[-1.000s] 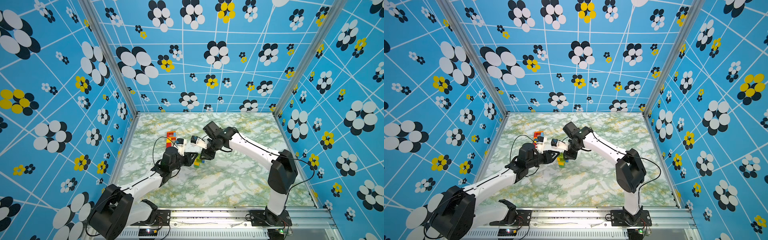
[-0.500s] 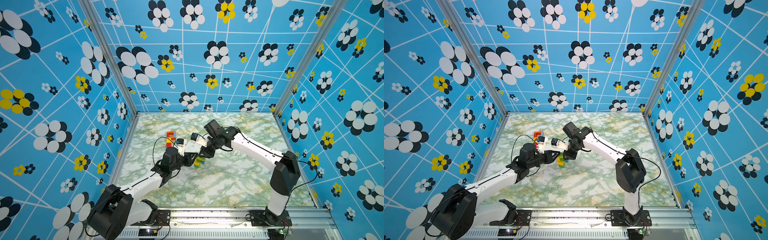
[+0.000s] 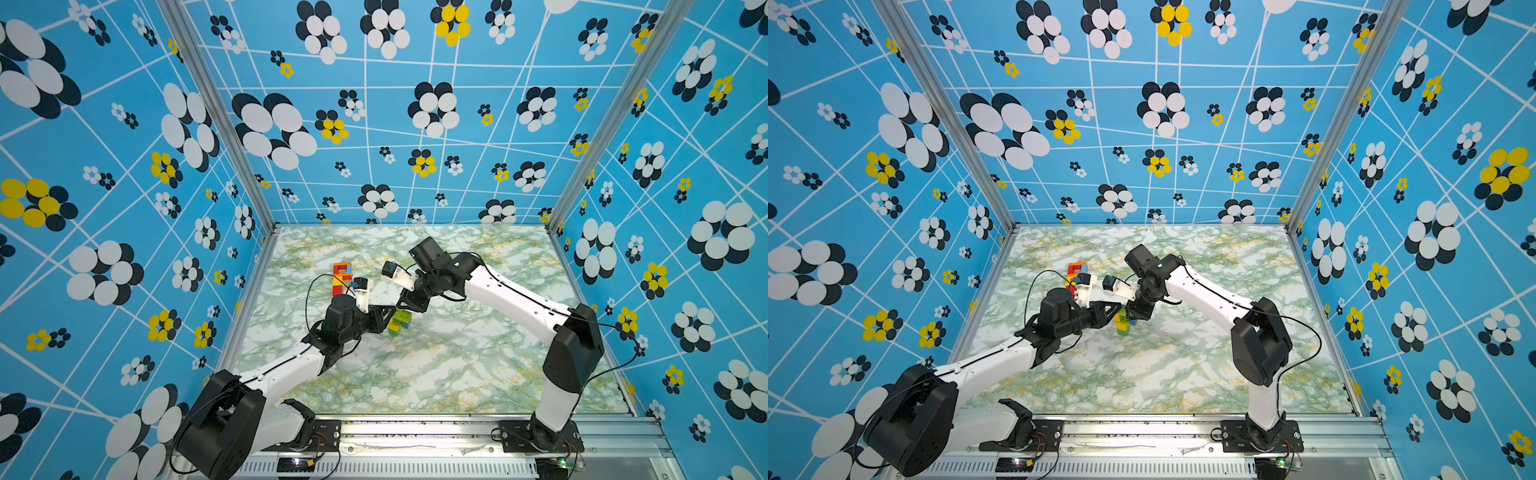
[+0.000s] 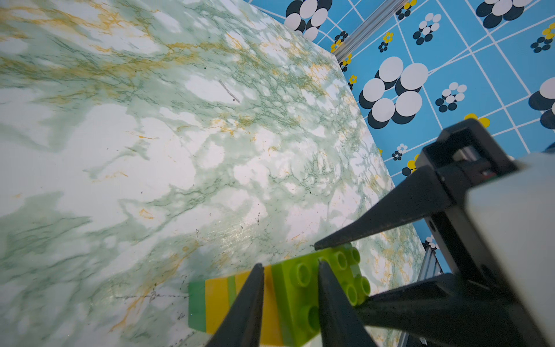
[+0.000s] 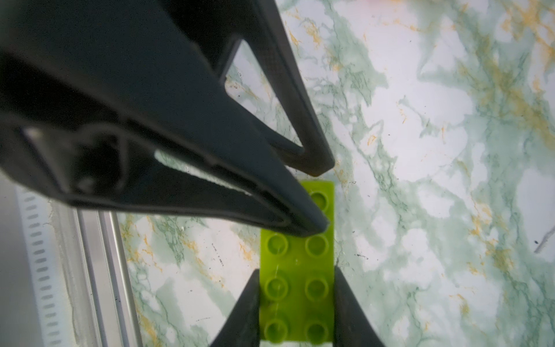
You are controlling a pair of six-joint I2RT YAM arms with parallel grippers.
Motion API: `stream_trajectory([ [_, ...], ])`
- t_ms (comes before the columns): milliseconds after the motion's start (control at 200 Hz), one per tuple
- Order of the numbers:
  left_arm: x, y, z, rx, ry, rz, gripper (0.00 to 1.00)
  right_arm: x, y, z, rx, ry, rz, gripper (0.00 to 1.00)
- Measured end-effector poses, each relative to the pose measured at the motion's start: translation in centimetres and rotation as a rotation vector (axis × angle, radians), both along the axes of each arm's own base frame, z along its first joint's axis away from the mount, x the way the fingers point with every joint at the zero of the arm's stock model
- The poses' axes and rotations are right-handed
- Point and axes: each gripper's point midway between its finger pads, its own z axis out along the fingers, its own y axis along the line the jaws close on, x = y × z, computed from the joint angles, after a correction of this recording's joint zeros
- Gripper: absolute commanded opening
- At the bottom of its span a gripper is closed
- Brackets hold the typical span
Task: Assemble the letter p with lego
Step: Assemble the lego brick with the lego brick.
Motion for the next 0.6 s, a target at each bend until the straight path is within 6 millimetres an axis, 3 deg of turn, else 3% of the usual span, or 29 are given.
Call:
stream_trajectory([
  [385, -0.4, -0.1, -0.1, 0.006, -0.028, 0.005, 0.32, 0.2, 0.1, 0.2, 0.006, -0.001, -0.028, 0.46],
  [600, -0.7, 0.0, -0.2, 0.011, -0.033, 0.01, 0.32, 0.5, 0.5, 1.6, 0.046, -0.022, -0.048, 0.51],
])
